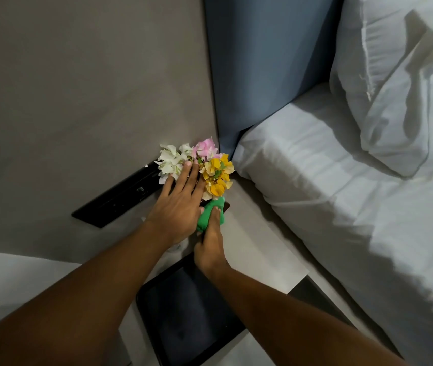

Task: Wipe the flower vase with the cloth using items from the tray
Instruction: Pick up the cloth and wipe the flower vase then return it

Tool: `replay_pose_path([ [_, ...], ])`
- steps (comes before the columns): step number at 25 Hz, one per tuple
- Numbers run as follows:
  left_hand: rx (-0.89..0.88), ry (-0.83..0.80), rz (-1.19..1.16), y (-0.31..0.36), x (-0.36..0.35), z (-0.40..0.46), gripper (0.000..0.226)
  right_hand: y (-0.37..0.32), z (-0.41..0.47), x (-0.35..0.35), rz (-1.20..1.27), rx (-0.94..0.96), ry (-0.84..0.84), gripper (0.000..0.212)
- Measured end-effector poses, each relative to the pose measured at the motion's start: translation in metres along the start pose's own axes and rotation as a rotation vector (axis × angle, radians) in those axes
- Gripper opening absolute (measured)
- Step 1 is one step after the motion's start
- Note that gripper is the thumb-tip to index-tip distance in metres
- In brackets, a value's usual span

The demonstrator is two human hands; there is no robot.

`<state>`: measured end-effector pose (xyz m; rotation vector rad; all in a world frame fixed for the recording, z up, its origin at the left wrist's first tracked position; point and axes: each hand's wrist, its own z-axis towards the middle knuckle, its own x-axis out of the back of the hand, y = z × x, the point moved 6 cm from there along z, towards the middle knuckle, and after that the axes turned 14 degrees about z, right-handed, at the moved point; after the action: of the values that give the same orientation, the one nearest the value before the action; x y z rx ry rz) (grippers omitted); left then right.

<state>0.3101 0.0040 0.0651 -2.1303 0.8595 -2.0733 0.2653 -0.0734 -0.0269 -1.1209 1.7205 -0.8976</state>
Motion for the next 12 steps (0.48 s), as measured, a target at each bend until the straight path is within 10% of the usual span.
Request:
replay_pose_path([
  [5, 0.008, -0.013, -0.028, -0.002, -0.002, 0.004, 0.074, -0.022, 0.027, -0.005, -0.438, 0.156, 0.056, 0.054],
  [12, -0.016, 0.014, -0.042, -0.004, -0.002, 0.005, 0.069, -0.027, 0.047, 0.001, -0.276, 0.131, -0.004, 0.083],
])
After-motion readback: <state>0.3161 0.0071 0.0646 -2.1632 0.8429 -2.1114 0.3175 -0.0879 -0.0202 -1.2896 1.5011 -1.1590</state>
